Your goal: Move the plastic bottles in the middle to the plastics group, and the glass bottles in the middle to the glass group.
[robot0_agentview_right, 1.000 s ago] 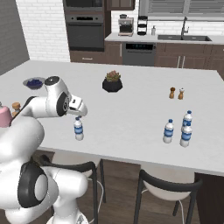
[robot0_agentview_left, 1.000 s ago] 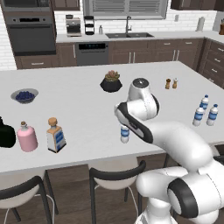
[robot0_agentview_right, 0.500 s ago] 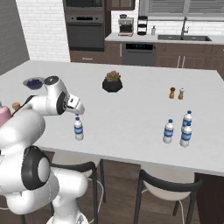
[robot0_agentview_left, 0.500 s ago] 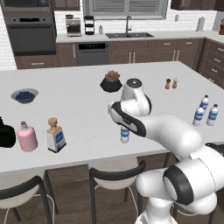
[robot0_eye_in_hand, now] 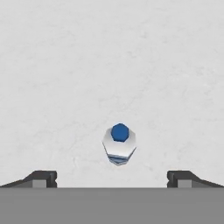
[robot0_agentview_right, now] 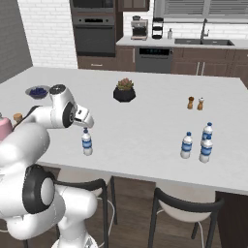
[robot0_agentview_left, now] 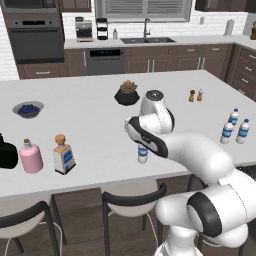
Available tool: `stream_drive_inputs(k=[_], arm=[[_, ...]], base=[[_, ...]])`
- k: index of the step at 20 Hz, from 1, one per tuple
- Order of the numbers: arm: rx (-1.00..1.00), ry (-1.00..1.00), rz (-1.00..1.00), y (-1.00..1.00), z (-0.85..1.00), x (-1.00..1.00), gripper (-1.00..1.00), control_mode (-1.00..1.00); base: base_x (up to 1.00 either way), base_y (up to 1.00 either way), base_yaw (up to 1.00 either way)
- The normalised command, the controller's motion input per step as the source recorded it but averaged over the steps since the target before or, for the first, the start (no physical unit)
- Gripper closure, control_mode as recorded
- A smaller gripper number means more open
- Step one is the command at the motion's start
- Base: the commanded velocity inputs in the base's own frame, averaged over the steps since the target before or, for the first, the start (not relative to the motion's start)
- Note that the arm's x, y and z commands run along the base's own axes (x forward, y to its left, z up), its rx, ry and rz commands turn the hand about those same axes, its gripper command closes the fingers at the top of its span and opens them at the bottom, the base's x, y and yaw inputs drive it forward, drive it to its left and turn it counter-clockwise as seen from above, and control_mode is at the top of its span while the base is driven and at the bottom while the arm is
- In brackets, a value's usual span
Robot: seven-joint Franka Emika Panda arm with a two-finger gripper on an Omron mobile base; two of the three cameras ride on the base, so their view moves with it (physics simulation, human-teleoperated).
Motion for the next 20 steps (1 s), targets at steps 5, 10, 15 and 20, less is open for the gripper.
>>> stream_drive_inputs(k=[5, 10, 15, 20], arm=[[0.00, 0.07, 0.00, -0.04, -0.34, -0.02, -1.00, -1.00], [0.01, 0.10, 0.00, 0.00, -0.29, 0.16, -1.00, -1.00], [0.00, 0.11, 0.00, 0.00, -0.14, 0.30, -1.00, -1.00], [0.00, 0.04, 0.00, 0.00, -0.11, 0.14, -1.00, -1.00]], base=[[0.00, 0.00, 0.00], [0.00, 0.00, 0.00], [0.00, 0.00, 0.00], [0.00, 0.00, 0.00]])
